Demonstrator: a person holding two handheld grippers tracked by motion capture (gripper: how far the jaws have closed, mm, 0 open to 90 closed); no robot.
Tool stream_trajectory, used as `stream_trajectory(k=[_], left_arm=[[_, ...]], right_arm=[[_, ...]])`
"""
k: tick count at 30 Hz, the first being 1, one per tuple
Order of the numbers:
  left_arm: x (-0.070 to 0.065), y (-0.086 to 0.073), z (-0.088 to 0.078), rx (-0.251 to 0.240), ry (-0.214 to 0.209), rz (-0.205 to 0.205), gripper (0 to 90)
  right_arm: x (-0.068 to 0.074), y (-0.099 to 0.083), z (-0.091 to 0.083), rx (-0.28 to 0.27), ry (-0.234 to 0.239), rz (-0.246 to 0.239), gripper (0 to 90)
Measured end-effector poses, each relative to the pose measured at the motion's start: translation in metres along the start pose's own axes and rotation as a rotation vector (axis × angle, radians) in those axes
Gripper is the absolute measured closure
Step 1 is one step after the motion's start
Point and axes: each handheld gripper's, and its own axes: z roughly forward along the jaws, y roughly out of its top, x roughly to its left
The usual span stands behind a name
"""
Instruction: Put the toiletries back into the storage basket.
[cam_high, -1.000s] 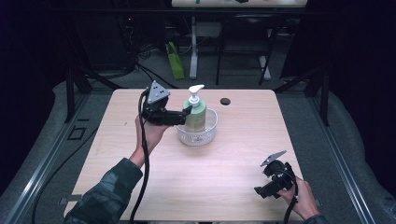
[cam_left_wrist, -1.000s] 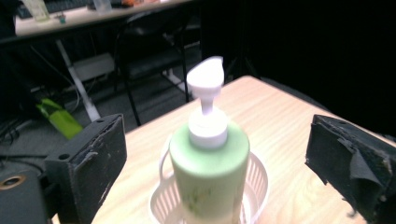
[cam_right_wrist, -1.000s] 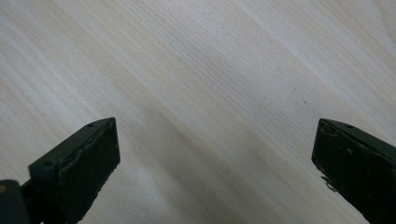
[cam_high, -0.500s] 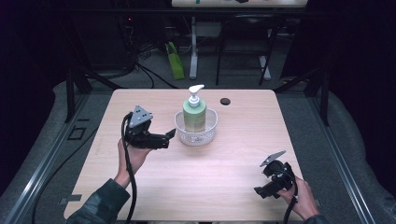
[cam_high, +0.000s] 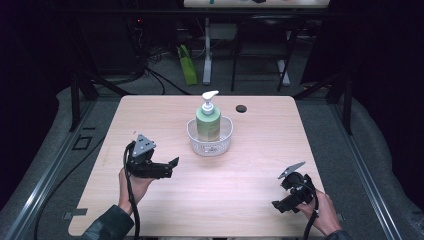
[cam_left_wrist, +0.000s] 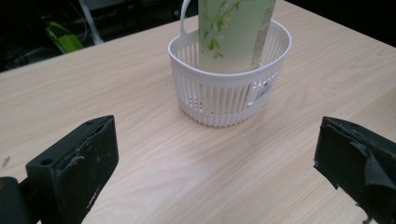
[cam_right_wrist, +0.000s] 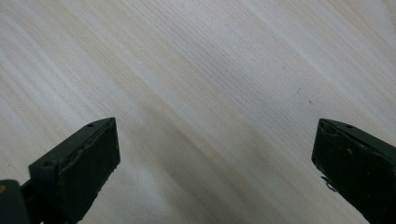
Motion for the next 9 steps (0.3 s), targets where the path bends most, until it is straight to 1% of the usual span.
stream_trajectory(k=[1, 3, 5, 6, 9], left_arm=[[0.0, -0.002, 0.002, 0.012, -0.005, 0.004, 0.0], [0.0, -0.004, 0.005, 0.017, -0.001, 0.003, 0.0], [0.0, -0.007, 0.008, 0.023, -0.001, 0.015, 0.0], [0.001, -0.008, 0.01, 0.034, 0.003, 0.02, 0.0], [0.006, -0.014, 0.017, 0.056, 0.016, 0.03, 0.0]], right_arm=[[0.0, 0.0, 0.0, 0.001, -0.003, -0.008, 0.5], [0.0, 0.0, 0.0, 0.003, 0.003, -0.001, 0.5], [0.0, 0.0, 0.001, 0.005, 0.004, 0.001, 0.5], [0.0, 0.0, 0.001, 0.005, 0.005, 0.002, 0.5], [-0.001, -0.001, 0.001, 0.006, 0.006, 0.003, 0.5]])
